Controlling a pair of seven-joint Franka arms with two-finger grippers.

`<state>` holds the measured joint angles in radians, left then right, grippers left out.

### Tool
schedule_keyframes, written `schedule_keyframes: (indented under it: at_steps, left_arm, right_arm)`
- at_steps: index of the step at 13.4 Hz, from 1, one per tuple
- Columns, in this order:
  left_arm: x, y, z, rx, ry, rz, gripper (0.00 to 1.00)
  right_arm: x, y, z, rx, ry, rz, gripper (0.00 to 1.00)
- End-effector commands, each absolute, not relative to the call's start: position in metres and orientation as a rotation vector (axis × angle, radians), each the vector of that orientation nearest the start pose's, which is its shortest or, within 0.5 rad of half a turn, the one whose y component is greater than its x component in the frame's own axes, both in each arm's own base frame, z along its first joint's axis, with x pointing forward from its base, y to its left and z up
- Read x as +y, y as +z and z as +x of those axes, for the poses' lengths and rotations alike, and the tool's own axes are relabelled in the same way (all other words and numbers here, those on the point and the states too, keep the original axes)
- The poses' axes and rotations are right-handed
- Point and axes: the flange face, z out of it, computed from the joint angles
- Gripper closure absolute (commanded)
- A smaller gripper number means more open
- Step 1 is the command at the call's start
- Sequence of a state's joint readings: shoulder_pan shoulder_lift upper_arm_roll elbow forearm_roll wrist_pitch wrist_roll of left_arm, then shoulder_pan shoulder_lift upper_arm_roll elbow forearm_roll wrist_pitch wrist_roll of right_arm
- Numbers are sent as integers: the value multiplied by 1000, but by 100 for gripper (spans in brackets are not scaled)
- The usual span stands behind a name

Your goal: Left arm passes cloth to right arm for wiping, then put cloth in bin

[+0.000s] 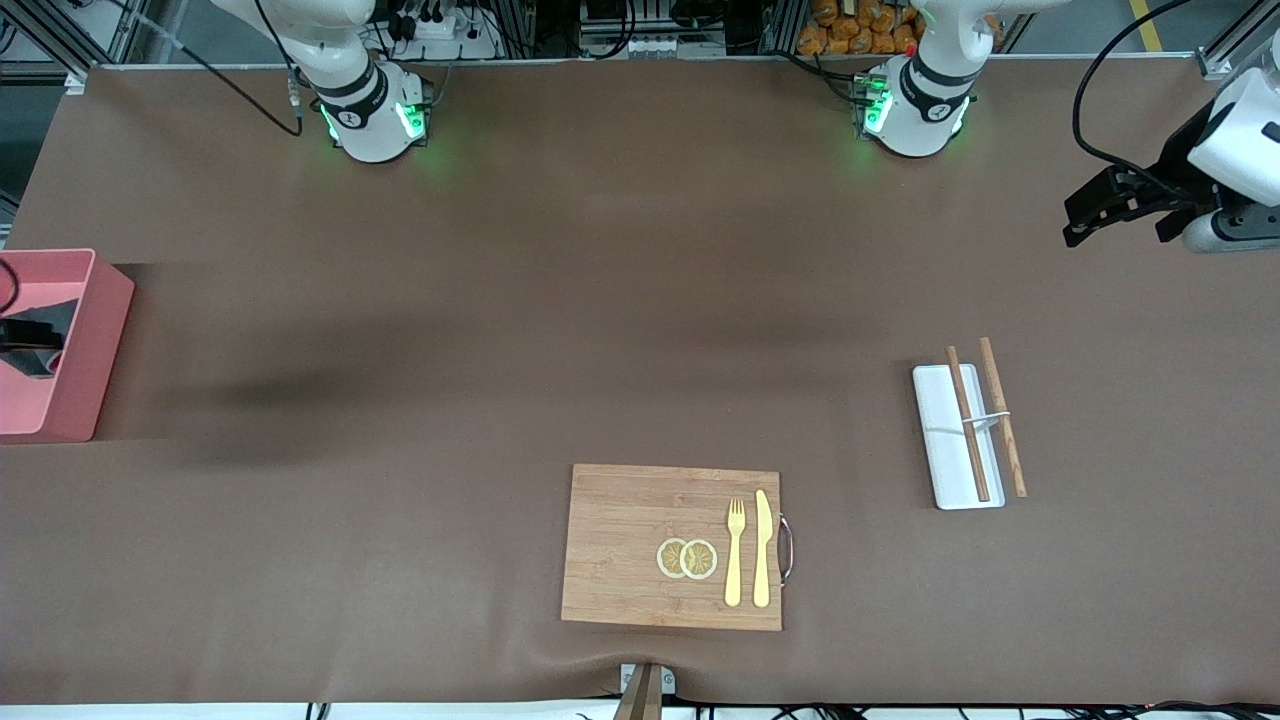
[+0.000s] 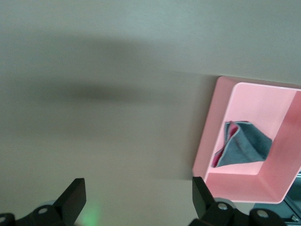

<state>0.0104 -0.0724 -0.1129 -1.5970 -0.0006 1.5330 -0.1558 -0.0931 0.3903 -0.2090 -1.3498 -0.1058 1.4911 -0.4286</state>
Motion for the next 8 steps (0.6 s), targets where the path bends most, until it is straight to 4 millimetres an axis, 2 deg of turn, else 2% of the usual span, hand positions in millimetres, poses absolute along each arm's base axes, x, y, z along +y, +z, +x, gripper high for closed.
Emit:
schedule_keyframes:
  at_steps: [1, 2, 3, 4, 8]
  left_arm:
    - [-49, 668, 521, -91, -70, -3154, 0]
    - [-55, 667, 522, -74, -70, -3151, 0]
    - [-53, 667, 522, -76, -69, -3149, 0]
    - [-48, 666, 525, -88, -66, -3154, 0]
    - [-40, 673, 525, -139, -82, -3154, 0]
  right_arm:
    - [-137, 523, 602, -164, 457, -3194, 0]
    - [-116, 534, 595, -141, 446, -3198, 0]
    - [-93, 544, 584, -134, 418, -3189, 0]
    - [-78, 554, 574, -125, 386, -3166, 0]
    - [-56, 607, 547, -113, 230, -3147, 0]
